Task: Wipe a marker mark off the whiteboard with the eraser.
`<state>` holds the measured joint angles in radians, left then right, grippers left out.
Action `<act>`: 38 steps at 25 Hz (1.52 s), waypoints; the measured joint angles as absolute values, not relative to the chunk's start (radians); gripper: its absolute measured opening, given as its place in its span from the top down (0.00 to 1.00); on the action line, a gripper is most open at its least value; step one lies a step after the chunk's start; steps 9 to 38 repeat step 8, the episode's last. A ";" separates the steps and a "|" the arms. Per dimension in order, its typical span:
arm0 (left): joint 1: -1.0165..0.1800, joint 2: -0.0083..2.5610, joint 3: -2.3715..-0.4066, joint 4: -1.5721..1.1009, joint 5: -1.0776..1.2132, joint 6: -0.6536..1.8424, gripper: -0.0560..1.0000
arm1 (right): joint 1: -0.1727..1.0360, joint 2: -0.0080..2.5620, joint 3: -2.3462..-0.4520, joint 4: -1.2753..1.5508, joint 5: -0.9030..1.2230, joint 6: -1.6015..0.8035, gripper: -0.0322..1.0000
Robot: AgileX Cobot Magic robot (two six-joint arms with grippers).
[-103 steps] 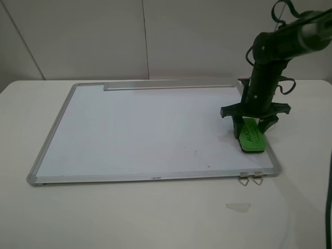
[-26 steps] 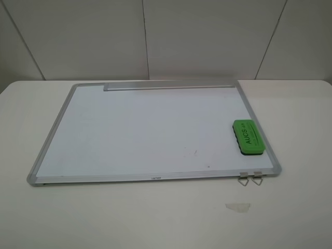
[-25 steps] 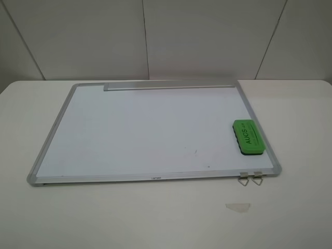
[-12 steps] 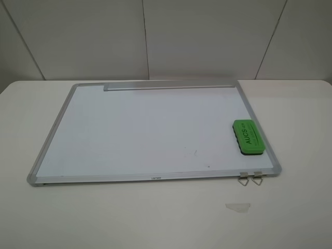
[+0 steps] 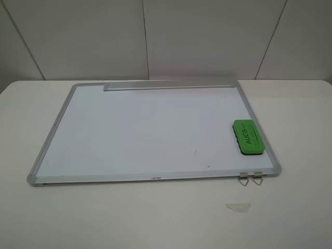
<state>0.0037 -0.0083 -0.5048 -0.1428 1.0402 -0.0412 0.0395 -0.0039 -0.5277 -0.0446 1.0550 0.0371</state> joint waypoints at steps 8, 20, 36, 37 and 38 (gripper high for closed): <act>0.004 -0.008 -0.505 -0.143 1.040 -0.041 0.21 | 0.039 -0.004 -0.528 -0.045 1.055 0.037 0.22; 0.004 -0.008 -0.505 -0.143 1.040 -0.041 0.21 | 0.039 -0.004 -0.528 -0.045 1.055 0.037 0.22; 0.004 -0.008 -0.505 -0.143 1.040 -0.041 0.21 | 0.039 -0.004 -0.528 -0.045 1.055 0.037 0.22; 0.004 -0.008 -0.505 -0.143 1.040 -0.041 0.21 | 0.039 -0.004 -0.528 -0.045 1.055 0.037 0.22; 0.004 -0.008 -0.505 -0.143 1.040 -0.041 0.21 | 0.039 -0.004 -0.528 -0.045 1.055 0.037 0.22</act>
